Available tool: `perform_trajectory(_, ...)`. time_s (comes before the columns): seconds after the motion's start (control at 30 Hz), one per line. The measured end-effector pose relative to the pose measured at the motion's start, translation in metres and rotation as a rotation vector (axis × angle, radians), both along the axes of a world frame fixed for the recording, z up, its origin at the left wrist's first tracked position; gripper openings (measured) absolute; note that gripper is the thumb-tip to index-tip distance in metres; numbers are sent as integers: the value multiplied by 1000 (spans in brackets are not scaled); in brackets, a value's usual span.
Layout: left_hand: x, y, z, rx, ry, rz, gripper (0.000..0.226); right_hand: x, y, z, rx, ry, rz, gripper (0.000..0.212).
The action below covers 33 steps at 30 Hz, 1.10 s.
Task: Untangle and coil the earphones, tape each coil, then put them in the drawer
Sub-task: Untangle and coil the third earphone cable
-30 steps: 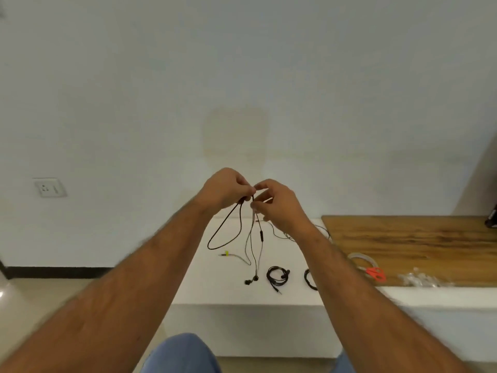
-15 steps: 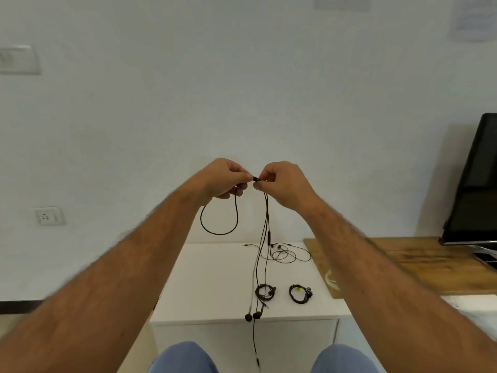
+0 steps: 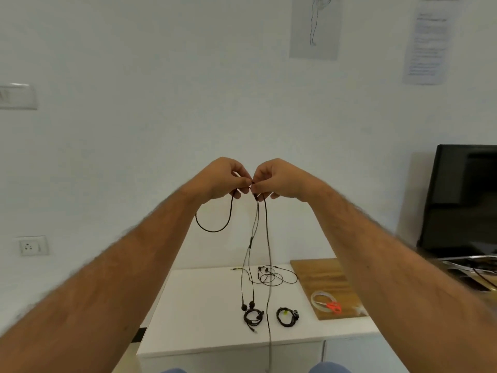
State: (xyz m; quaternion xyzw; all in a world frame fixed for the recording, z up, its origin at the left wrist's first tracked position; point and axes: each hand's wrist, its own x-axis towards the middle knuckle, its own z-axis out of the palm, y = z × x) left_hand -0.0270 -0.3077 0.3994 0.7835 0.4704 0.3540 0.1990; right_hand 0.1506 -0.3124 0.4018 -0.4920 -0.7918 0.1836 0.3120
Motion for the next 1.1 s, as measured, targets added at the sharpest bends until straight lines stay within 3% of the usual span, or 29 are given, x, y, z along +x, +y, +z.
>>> perform_trajectory(0.17,0,1,12,-40,8,-33,12,4,-2,24,65,20,-28,6)
perform_trajectory(0.37,4,3,21,-67,-172,-65,17,7,0,41,190,35,-51,6)
perform_trajectory(0.53,5,5,22,-121,-268,-138,16,5,9,42,517,-303,-279,8)
perform_trajectory(0.6,5,5,21,-153,-254,-164,16,2,9,42,530,-303,-303,5)
perform_trajectory(0.77,8,5,15,-115,-207,-199,31,-3,1,42,249,48,-105,14)
perform_trajectory(0.87,10,11,12,20,-321,-121,23,2,3,40,194,233,-41,11)
perform_trajectory(1.0,13,17,7,-67,-531,-136,28,12,7,34,104,459,126,10)
perform_trajectory(1.1,17,21,0,-49,-392,-144,28,24,13,27,20,580,264,9)
